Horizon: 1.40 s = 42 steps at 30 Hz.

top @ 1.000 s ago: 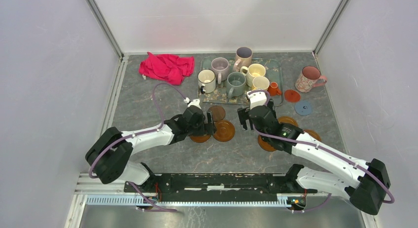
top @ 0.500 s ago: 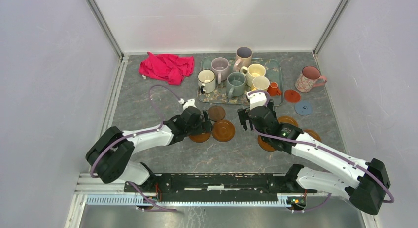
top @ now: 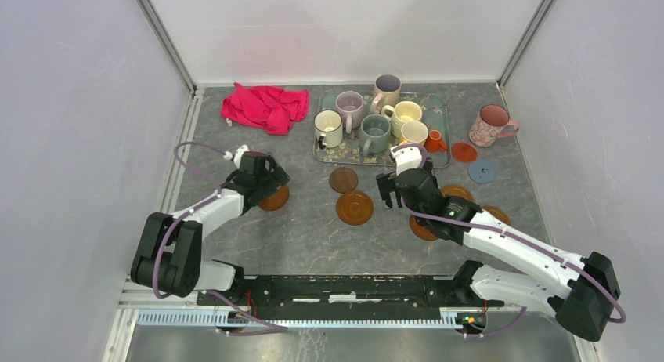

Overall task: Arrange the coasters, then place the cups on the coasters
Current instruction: Move the coaster to the center of the board.

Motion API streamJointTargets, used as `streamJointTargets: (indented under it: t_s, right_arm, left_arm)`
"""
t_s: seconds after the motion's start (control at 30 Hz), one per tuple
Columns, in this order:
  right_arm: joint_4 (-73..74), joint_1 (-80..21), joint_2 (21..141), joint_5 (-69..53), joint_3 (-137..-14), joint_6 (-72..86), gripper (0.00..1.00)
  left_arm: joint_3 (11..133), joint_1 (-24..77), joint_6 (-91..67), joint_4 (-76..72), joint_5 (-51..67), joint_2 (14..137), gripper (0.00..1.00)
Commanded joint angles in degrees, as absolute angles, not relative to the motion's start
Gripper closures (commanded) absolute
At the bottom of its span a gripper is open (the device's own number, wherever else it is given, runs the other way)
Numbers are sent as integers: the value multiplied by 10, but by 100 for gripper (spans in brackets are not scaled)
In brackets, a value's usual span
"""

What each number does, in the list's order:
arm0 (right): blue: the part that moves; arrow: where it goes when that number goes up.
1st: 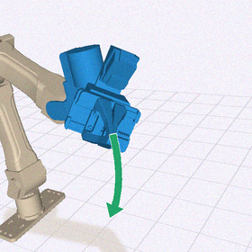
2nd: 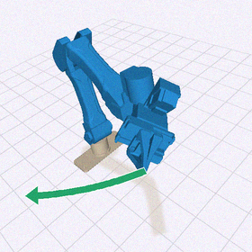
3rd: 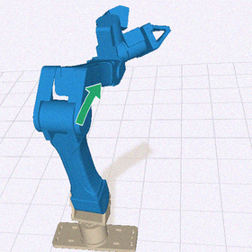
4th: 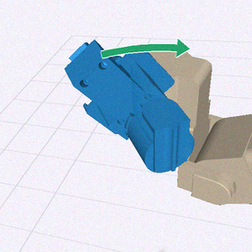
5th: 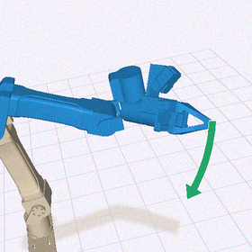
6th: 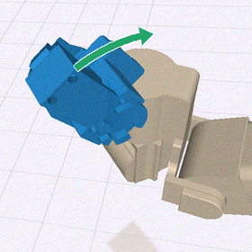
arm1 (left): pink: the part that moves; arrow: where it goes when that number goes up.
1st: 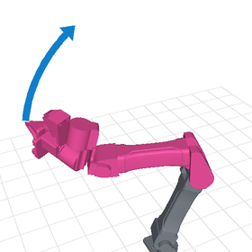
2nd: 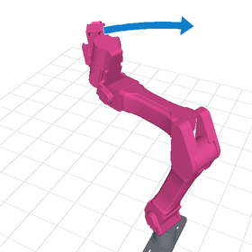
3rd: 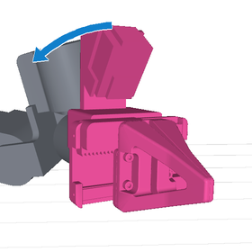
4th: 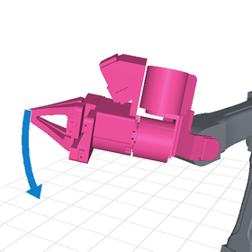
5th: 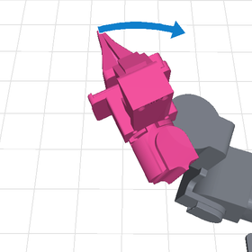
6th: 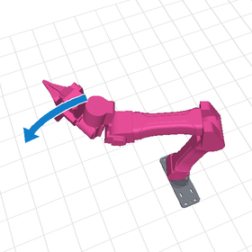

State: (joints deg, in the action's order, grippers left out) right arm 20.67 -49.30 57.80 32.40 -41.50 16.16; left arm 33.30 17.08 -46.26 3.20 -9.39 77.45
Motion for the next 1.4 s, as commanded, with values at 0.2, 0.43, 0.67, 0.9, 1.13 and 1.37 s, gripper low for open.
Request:
streamJointTargets:
  t_s: [0.2,0.43,0.67,0.9,1.13,1.37]
  right_arm:
    - [191,-495,572,293,-432,107,2]
    - [196,-496,553,287,-424,96,2]
    - [195,-495,546,288,-415,87,2]
    - [194,-496,543,297,-419,78,2]
    - [197,-496,546,294,-428,79,2]
    - [203,-496,551,303,-437,86,2]
  left_arm:
    - [406,9,-477,45,-77,905,0]
    - [490,-84,-466,84,-85,979,0]
    - [546,-129,-438,118,-91,1020,0]
    - [583,-130,-409,140,-110,995,0]
    - [603,-112,-378,139,-86,939,0]
    - [601,-13,-377,154,-95,884,0]
